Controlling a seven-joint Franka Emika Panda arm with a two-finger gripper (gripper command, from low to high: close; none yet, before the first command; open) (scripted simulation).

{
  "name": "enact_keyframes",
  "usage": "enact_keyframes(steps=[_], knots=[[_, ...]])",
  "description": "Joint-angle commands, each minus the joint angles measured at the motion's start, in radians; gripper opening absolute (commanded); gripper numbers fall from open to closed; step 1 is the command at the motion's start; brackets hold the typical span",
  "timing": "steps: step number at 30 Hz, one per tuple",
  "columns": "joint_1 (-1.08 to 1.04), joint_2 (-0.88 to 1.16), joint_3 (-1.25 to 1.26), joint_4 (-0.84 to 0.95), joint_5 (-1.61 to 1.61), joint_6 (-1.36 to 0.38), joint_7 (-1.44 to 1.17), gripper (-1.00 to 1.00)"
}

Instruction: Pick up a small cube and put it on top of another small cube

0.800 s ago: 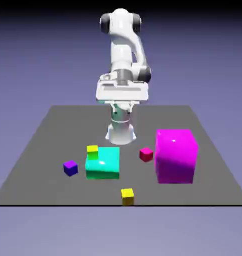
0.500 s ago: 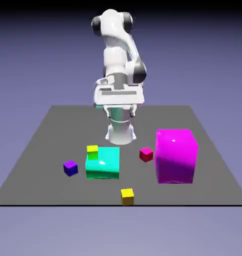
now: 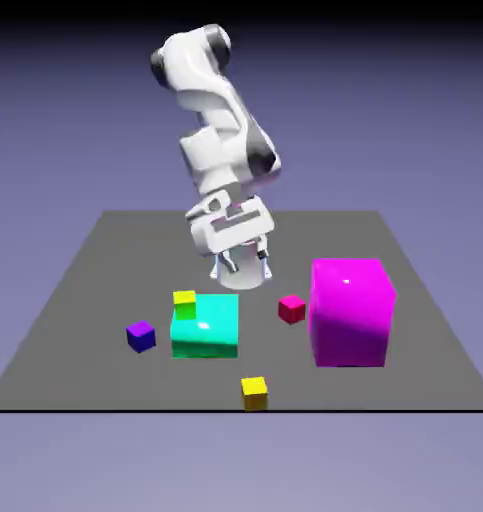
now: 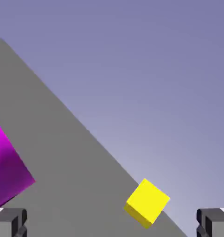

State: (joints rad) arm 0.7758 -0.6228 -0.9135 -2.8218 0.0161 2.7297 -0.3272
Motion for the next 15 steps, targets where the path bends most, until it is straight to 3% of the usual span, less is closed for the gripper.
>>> enact_keyframes(steps=[1,15], knots=[[0.03,-0.002,-0.036,0.0,0.001,-0.012,-0.042,0.0],[0.455,-0.031,-0.544,-0.007,0.01,-0.183,-0.636,0.0]])
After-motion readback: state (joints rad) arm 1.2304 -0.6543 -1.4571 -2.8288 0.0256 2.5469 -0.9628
